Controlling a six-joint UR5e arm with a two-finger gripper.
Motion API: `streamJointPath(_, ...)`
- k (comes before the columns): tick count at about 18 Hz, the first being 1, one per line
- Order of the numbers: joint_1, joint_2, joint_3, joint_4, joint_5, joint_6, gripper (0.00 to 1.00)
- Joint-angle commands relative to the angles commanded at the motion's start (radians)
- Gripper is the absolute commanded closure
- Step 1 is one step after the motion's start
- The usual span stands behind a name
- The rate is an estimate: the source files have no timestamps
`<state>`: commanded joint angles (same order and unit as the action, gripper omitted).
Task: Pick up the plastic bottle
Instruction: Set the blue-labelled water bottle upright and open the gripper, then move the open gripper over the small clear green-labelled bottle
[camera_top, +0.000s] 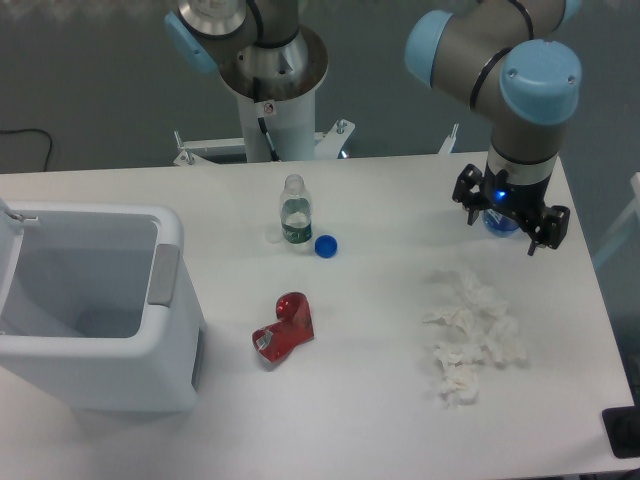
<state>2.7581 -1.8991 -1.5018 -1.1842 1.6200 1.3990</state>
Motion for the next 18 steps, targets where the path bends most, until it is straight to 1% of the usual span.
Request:
streamJointPath(2,0.008,0.006,-0.009,-0.002,-0.025,-0.005,0.00)
streamJointPath(3,0.008,0.008,-0.011,-0.012,-0.038,-0.011,0.00)
streamJointPath(4,0.006,0.012,-0.008,-0.049,-0.041,-0.011,0.00)
streamJointPath(5,0.002,0.021,-0.005,-0.098,-0.041,-0.012,0.00)
streamJointPath(6,-0.003,0.024,-0.005,-0.126,-0.043,-0.012,0.00)
streamJointPath(7,-0.009,0.028,-0.012,-0.132,-0.042,-0.017,0.00)
streamJointPath(9,-0.034,0.061,-0.041,-0.129,-0.046,-0.029,0.00)
streamJointPath(10,-0.038,0.075,-0.064,-0.126,-0.052,-0.031,0.00)
streamJointPath(11,-0.046,0.092,-0.104,-0.117,-0.057,-0.037,0.00)
streamJointPath(12,-0.052,0.125,-0.148,-0.094,-0.069,-0.041,0.00)
streamJointPath(13,-0.054,0.147,-0.199,-0.057,-0.077,-0.041,0.00)
streamJointPath(14,-0.054,0.153,-0.234,-0.017,-0.080,-0.043,0.00)
streamJointPath(15,-0.054,0.156,-0.247,-0.005,-0.084,-0.041,0.00)
streamJointPath(16,-0.063,0.167,-0.252,-0.011,-0.095,-0.051,0.00)
streamJointPath(18,-0.066,0.211,-0.252,-0.034,-0.124,-0.099,0.00)
